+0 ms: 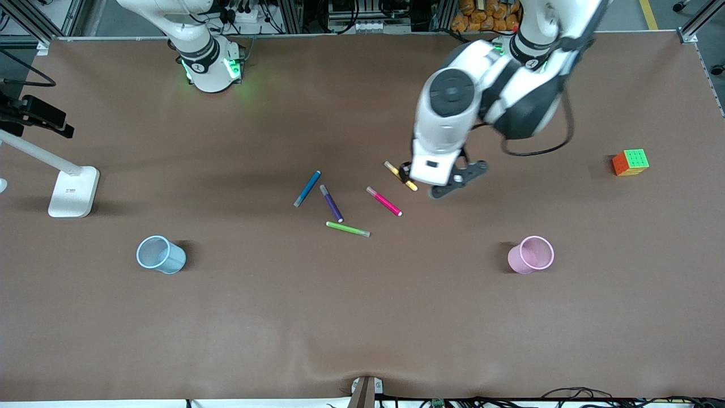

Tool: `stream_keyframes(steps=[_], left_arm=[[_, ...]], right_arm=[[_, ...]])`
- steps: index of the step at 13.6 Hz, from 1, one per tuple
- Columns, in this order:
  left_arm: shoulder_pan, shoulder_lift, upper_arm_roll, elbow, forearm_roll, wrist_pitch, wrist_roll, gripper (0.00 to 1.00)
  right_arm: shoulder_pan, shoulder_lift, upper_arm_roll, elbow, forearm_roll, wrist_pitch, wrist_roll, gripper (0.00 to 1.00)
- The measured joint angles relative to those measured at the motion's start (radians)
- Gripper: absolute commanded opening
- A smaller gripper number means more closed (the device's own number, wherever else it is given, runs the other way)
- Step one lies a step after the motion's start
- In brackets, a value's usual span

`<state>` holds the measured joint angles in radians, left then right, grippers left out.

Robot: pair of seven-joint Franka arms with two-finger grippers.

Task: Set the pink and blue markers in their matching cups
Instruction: 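Move the left gripper over the pink marker among the markers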

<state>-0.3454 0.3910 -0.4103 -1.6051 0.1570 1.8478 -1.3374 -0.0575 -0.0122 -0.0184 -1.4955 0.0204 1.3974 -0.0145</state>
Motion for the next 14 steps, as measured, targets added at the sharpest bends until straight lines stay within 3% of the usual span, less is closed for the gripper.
stream_keyframes(steps=[4,8,14], left_arm=[[-0.117,0.144,0.0,0.015,0.168,0.048,-0.288,1.0],[-0.195,0.272,0.004,0.084,0.298,0.056,-0.513,1.0],[-0.249,0.382,0.008,0.106,0.435,0.122,-0.668,0.97]], right_arm=[[0.0,0.005,0.001,-0.001,0.0,-0.001,0.0,1.0],[0.003,0.076,0.004,-0.001,0.0,0.001,0.0,1.0],[0.017,0.113,0.009,0.004,0.0,0.003,0.0,1.0]])
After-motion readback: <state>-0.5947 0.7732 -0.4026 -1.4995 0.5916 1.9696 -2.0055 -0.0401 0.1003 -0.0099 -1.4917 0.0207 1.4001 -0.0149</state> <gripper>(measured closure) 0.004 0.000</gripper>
